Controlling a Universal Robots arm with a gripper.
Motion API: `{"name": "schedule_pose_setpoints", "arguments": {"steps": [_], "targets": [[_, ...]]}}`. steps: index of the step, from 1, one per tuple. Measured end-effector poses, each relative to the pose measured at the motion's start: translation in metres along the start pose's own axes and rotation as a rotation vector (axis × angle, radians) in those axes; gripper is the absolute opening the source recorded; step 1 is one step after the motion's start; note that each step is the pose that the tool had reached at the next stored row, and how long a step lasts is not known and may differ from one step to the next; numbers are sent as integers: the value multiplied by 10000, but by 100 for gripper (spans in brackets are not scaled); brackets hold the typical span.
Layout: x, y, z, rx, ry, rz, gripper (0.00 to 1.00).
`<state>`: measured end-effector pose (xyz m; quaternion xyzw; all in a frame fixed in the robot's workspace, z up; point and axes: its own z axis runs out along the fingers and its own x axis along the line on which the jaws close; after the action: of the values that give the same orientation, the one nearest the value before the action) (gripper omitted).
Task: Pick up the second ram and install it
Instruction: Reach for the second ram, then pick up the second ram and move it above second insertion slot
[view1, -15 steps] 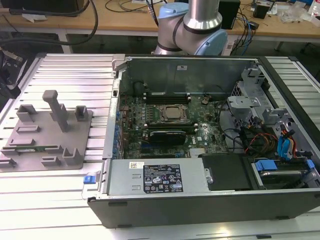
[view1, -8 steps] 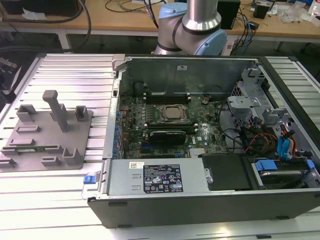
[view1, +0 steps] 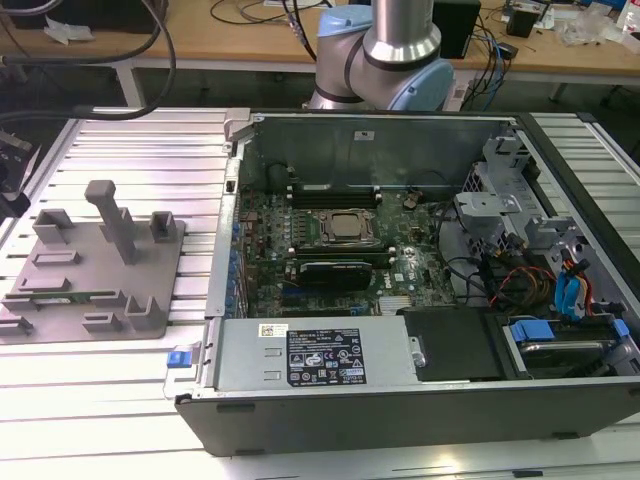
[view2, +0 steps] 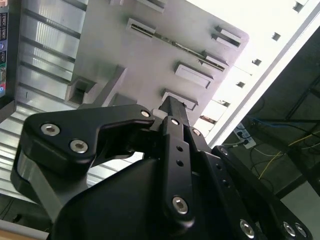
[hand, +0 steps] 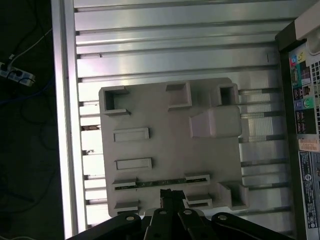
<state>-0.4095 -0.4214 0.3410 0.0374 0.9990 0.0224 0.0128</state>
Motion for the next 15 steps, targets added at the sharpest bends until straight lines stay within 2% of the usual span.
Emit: {"name": "schedule_pose_setpoints", "arguments": {"steps": [13, 15], "targets": [[7, -1, 3, 1, 1, 0, 8], [7, 0, 3, -2, 7, -123, 8]]}}
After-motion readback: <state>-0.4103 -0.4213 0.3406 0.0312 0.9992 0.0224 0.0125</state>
